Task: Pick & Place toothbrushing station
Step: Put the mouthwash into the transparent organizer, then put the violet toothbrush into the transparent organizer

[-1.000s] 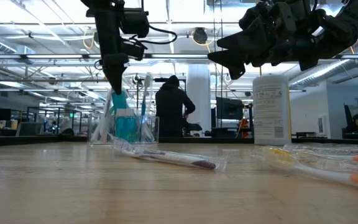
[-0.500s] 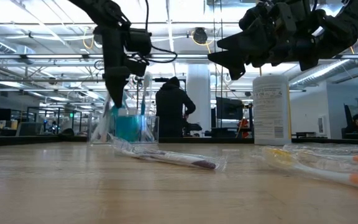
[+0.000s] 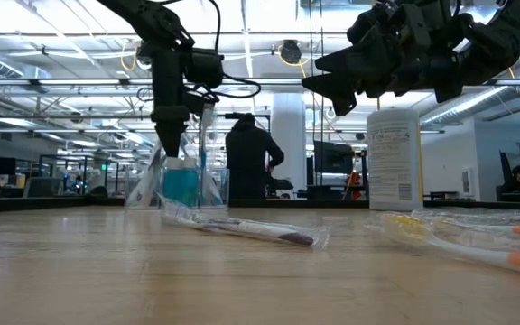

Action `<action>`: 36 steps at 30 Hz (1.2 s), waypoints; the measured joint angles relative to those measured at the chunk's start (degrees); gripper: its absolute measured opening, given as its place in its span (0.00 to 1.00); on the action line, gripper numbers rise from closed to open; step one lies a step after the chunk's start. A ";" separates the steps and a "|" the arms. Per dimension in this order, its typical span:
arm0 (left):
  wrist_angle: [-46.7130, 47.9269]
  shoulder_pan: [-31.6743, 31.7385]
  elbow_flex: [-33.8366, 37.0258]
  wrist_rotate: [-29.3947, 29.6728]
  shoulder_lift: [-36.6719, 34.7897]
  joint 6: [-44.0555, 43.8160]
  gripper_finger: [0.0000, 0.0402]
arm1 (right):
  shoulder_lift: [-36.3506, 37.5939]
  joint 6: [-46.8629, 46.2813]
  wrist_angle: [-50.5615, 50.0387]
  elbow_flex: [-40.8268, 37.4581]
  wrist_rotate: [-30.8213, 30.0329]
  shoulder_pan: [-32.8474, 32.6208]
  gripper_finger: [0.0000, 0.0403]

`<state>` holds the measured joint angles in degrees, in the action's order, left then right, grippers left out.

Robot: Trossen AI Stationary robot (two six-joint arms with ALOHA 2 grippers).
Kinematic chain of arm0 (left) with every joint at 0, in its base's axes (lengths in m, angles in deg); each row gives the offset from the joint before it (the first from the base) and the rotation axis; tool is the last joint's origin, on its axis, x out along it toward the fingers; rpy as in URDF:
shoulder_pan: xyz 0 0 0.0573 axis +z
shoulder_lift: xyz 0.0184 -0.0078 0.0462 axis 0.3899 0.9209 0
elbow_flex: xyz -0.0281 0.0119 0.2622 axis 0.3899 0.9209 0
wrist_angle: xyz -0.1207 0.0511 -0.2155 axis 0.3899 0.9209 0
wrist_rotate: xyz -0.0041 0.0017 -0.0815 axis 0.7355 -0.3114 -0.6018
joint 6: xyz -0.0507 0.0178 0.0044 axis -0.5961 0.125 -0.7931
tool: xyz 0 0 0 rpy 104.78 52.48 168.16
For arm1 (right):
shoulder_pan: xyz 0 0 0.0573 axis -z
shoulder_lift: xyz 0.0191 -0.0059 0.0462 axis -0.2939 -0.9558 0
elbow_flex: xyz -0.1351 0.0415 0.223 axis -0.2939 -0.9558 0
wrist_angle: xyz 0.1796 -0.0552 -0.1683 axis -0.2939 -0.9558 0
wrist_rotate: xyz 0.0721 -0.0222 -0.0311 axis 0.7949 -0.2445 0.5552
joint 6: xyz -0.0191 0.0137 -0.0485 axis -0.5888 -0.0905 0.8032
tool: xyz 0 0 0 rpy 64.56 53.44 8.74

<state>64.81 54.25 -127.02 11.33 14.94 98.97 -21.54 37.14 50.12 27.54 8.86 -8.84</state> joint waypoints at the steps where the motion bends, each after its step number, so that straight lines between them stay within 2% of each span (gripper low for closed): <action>1: -0.01 -0.29 0.00 0.20 -0.01 -0.02 0.45 | 0.00 0.00 0.00 0.00 0.00 0.02 0.50; 5: 0.07 -1.48 0.00 2.18 -0.18 0.45 0.49 | 0.00 0.02 0.00 0.00 0.00 0.02 0.50; 7: 0.21 -1.90 0.00 1.02 -0.74 2.42 0.49 | 0.00 0.02 0.00 0.00 0.00 0.01 0.50; 10: 0.03 -2.73 0.00 -1.13 -2.43 4.62 0.46 | 0.00 0.02 0.00 0.00 0.00 0.02 0.50; 22: 0.03 -4.42 0.00 0.48 -16.29 5.30 0.35 | 0.00 0.02 -0.01 0.00 0.00 0.01 0.50; 29: 0.28 -8.61 0.00 0.19 -24.78 -0.52 0.32 | 0.00 0.02 -0.02 0.00 0.00 0.01 0.50; 36: 0.95 -15.29 1.26 0.17 -30.04 -6.84 0.27 | 0.00 -0.61 -0.02 0.00 0.00 -0.11 0.50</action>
<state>65.76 38.96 -125.76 11.50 -15.10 92.13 -21.54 36.53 50.09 27.54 8.86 -8.95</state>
